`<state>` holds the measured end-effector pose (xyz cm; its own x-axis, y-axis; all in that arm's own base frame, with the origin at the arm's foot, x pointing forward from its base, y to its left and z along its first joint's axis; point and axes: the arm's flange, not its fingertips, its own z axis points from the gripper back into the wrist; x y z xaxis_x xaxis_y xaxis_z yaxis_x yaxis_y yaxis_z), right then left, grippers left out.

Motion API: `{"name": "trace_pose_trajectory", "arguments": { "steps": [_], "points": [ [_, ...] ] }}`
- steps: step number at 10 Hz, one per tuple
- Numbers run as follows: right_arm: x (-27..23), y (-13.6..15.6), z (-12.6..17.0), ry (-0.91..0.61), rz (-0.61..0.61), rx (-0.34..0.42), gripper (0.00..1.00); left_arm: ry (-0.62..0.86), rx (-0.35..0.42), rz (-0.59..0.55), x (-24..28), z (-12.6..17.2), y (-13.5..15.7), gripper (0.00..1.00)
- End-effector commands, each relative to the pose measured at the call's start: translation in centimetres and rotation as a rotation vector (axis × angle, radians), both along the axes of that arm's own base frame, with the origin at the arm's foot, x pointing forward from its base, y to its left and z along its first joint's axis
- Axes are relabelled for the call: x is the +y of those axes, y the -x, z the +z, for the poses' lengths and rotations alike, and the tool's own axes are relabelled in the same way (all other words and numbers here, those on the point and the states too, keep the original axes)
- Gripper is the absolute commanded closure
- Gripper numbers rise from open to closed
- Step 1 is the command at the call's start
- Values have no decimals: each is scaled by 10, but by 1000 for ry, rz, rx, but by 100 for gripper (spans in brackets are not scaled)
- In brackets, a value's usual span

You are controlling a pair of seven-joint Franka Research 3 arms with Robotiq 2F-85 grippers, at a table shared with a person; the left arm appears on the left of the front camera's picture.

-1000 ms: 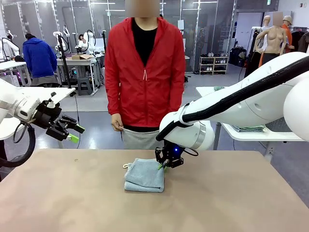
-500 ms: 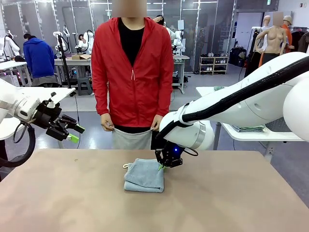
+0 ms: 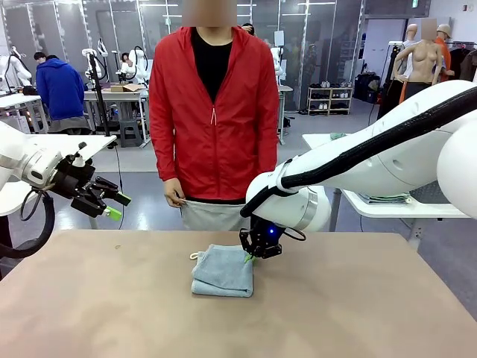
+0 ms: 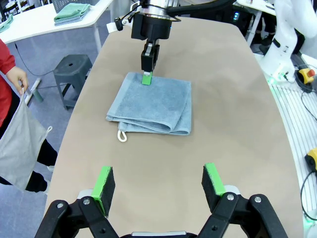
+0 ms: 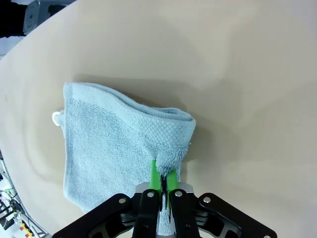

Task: Fold the towels and place them in the basket.
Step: Place the folded Towel with hook on the right side of the table.

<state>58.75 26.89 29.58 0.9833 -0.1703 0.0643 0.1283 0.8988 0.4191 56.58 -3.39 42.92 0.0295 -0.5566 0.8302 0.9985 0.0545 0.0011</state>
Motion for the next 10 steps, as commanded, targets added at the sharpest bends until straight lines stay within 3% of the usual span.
{"name": "trace_pose_trajectory", "arguments": {
  "steps": [1,6,10],
  "points": [
    [-9,1,6,11,3,-8,95,-4,-6,6,-1,1,0,11],
    [-111,10,34,185,47,25,95,-4,-6,6,-1,1,0,11],
    [-235,5,44,234,50,64,95,-4,-6,6,-1,1,0,11]
  ]
}}
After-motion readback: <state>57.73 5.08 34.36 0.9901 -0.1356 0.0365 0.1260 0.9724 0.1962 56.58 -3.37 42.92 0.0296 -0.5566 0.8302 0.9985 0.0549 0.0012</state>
